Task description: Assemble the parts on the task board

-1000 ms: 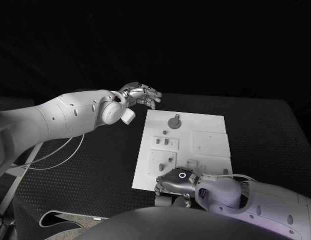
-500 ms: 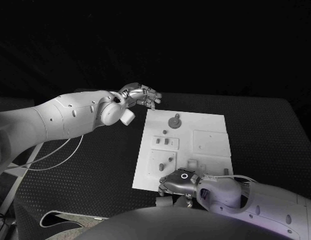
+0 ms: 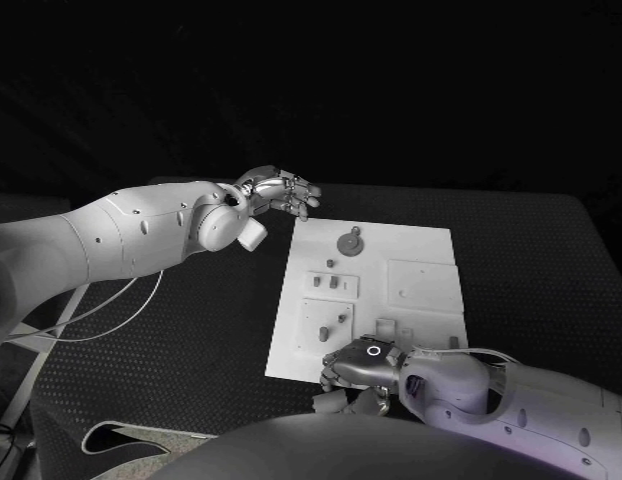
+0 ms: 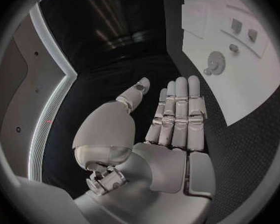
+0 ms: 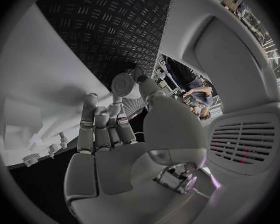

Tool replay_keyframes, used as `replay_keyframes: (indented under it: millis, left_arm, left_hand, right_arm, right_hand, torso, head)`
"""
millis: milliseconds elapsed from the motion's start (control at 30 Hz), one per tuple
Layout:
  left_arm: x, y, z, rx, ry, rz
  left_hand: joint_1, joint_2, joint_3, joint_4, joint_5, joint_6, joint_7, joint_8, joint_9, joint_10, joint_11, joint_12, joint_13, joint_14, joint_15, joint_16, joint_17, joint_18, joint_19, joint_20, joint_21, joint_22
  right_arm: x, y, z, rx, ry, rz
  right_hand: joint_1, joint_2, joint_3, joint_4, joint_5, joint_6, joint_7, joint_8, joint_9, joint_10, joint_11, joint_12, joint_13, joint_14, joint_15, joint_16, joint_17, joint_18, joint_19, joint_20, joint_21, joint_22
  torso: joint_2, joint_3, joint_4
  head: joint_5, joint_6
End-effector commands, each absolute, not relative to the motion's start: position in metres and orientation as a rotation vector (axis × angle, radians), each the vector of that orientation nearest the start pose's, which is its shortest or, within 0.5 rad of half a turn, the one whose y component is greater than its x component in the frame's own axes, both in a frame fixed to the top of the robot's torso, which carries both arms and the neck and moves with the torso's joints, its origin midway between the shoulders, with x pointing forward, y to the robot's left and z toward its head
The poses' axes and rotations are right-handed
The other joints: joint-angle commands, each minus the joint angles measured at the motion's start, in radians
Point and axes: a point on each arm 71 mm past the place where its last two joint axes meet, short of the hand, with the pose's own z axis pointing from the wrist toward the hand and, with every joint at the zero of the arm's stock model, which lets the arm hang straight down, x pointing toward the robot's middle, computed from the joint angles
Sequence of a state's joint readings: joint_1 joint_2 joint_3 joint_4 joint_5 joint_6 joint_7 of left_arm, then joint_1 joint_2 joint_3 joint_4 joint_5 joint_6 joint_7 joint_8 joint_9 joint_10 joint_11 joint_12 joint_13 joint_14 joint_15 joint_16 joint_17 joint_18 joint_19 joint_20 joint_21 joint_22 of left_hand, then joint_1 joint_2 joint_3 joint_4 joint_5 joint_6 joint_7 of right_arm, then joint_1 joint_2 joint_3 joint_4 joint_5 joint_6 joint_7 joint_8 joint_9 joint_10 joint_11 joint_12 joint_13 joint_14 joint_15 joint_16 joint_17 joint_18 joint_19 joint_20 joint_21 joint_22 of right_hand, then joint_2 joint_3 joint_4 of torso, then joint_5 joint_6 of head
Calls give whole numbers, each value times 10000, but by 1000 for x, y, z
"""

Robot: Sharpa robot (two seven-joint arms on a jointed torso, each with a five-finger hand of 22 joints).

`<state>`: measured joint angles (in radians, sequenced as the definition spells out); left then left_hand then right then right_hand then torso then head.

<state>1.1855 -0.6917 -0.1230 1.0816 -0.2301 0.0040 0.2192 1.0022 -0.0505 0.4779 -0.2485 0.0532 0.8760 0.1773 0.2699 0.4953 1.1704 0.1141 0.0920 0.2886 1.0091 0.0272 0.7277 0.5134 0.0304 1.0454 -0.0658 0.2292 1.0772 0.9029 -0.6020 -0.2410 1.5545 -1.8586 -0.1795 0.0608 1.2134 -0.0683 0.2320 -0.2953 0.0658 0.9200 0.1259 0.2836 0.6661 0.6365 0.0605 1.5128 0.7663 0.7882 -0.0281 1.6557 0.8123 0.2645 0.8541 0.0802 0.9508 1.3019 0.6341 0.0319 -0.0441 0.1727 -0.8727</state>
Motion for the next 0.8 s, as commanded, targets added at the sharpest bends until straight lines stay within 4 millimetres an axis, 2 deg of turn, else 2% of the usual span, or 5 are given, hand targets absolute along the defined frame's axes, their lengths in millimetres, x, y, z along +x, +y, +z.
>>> replay_keyframes:
  millis: [33,100,267,433,800]
  left_arm:
    - [538,249,-248,-9536,18015,-13165]
    - [537,250,-248,-9539,18012,-13141]
    - [537,251,-248,-9548,18016,-13118]
    - [537,251,-248,-9556,18017,-13106]
    - [537,255,-248,-9616,18009,-12997]
  left_hand:
    - [-112,5,-6,35,2,-71,15,64,-15,-54,40,-34,-16,16,68,-40,15,209,-3,5,-51,13]
    - [-112,5,-7,35,2,-72,15,64,-15,-54,40,-34,-16,15,68,-40,16,210,-4,4,-51,13]
    - [-112,3,-8,34,2,-73,15,65,-16,-54,40,-34,-17,15,68,-42,19,210,-4,4,-52,14]
    - [-112,1,-9,34,1,-74,15,65,-16,-55,40,-34,-17,14,68,-44,21,211,-5,4,-53,15]
    - [-112,-14,-16,28,-1,-82,17,65,-18,-59,41,-35,-18,12,68,-49,28,212,-7,5,-56,17]
  right_arm:
    - [318,-67,-365,-8855,19139,9872]
    - [319,-67,-365,-8808,19043,9822]
    - [321,-67,-365,-8744,18927,9652]
    - [322,-68,-365,-8632,18871,9633]
    - [327,-74,-357,-8210,18681,10026]
  right_hand:
    - [485,286,-221,5,14,190,-60,77,16,129,-12,31,-23,62,-31,246,13,-27,30,27,-73,13]
    - [1033,419,178,40,59,343,-102,103,-5,245,-24,29,-43,149,-30,249,2,-28,141,45,-78,-8]
    - [758,168,1138,39,45,492,-119,42,-104,415,-34,-9,-67,311,-25,244,-14,-27,293,85,-44,37]
    - [529,78,1401,51,42,555,-139,49,-110,462,-51,-11,-62,363,-41,246,-13,-27,343,62,-16,69]
    - [39,268,1979,83,44,752,-230,100,-110,587,-113,-14,-58,483,-94,248,-7,-27,445,-2,42,125]
  torso:
    - [-3,-6,3]
    - [-1,-6,9]
    - [6,-6,14]
    - [6,-22,8]
    - [7,-14,4]
  head:
    - [-35,1]
    - [-39,1]
    - [-57,1]
    - [-57,1]
    - [-107,1]
